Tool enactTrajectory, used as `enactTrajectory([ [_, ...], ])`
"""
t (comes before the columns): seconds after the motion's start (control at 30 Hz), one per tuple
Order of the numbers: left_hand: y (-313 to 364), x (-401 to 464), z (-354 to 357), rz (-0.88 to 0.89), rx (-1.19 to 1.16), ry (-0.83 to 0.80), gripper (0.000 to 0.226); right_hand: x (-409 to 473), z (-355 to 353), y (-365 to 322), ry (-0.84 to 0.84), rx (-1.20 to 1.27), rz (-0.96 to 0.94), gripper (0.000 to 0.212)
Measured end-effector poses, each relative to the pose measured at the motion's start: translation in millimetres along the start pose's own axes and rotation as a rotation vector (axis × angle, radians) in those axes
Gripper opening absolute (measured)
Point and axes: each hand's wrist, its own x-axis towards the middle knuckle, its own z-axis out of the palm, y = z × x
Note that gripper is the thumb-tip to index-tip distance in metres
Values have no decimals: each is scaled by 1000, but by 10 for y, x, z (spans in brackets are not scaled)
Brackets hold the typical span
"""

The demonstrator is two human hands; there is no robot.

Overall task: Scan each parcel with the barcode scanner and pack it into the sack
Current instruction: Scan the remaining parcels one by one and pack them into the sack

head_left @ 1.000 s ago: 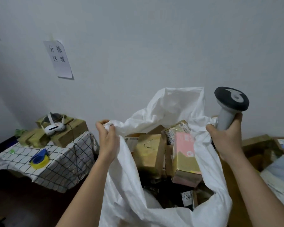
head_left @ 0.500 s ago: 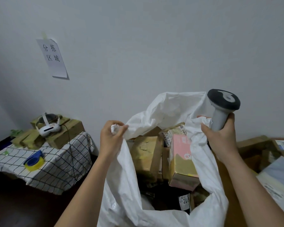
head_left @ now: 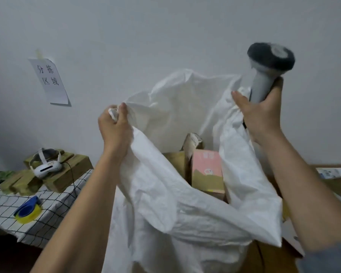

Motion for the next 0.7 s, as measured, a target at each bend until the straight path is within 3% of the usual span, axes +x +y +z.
enactTrajectory([
  [0.1,127,164,-38,-6,-107,85,36,206,55,-192,75,51,-102,70],
  [0.23,-315,-97,-138,-153,121,-42,38,162,99,-93,-20,23,-43,71],
  [0.33,-548,-195,-217,-241,204,-62,42,332,86,-260,120,93,-90,69],
  [0.43,-454,-129,-195,-212,213,-37,43,464,85,-298,179,92,-147,69],
  [0.6,-104,92,-209,-19,82,1,32,165,154,111,24,0,-4,71],
  [0.7,-353,-94,-271,-78,202,-65,36,349,143,-117,153,53,-76,74],
])
